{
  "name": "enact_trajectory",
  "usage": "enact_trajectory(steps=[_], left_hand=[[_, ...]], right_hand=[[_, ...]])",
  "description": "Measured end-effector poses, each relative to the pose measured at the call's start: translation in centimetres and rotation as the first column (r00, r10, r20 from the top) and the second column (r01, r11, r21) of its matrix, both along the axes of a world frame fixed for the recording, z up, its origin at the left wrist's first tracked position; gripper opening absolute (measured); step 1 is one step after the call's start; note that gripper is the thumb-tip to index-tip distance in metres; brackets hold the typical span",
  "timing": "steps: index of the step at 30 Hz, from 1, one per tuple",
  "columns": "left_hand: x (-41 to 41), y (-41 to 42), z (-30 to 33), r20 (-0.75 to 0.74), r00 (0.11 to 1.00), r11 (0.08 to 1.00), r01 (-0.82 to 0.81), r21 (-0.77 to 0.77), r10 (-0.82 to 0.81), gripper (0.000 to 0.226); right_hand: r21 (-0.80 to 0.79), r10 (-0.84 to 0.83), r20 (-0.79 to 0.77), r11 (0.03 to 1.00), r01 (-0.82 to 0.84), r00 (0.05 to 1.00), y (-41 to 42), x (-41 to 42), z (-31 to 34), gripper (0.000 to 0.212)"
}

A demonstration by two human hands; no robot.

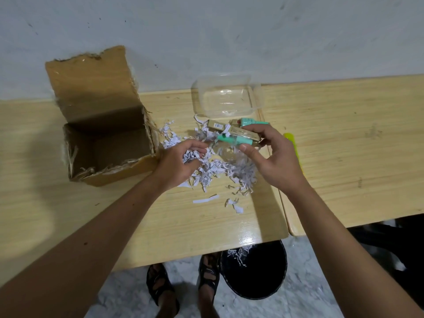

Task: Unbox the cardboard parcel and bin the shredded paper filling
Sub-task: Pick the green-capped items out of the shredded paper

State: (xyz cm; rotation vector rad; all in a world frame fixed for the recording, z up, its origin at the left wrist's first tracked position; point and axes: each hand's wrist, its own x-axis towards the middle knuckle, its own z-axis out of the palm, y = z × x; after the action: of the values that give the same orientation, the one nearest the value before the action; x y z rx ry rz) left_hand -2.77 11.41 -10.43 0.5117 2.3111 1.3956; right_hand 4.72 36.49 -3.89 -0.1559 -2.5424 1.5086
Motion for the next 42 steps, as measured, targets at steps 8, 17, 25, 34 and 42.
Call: enact_trajectory(steps=[8,17,25,34,42], left_hand=[[-0.1,0.0,0.2,-0.032,0.999,1.0,0.016,-0.004,-0.016,0.04],[-0.2,0.2,0.0,-0.003,1.0,1.0,0.008,-0.012,-0.008,0.04],[0.1,0.4,0.4,0.031,0.999,0.999,-0.03,-0.022,0.03,0.038],[0.3,0.6,0.6,0.04,0.998,0.999,-0.037,-0.021,0.038,0.037],[0.3,0.6,0.6,0.046,0.998,0.999,-0.041,-0.024,0.042,0.037]], right_hand=[[-0.084,-0.099,0.079,0.991,0.106,0.992,2.8,0.4,0.3,0.034],[0.006,-0.159,0.134,0.987,0.16,0.978,4.9,0.5,-4.2,0.036],[0.221,-0.153,0.073,0.966,0.134,0.986,5.7,-0.8,-5.5,0.036],[0.314,-0.125,0.063,0.944,0.099,0.99,6.0,-1.8,-5.8,0.038],[0.226,-0.19,0.086,0.96,0.166,0.978,5.8,-2.9,-6.0,0.041]])
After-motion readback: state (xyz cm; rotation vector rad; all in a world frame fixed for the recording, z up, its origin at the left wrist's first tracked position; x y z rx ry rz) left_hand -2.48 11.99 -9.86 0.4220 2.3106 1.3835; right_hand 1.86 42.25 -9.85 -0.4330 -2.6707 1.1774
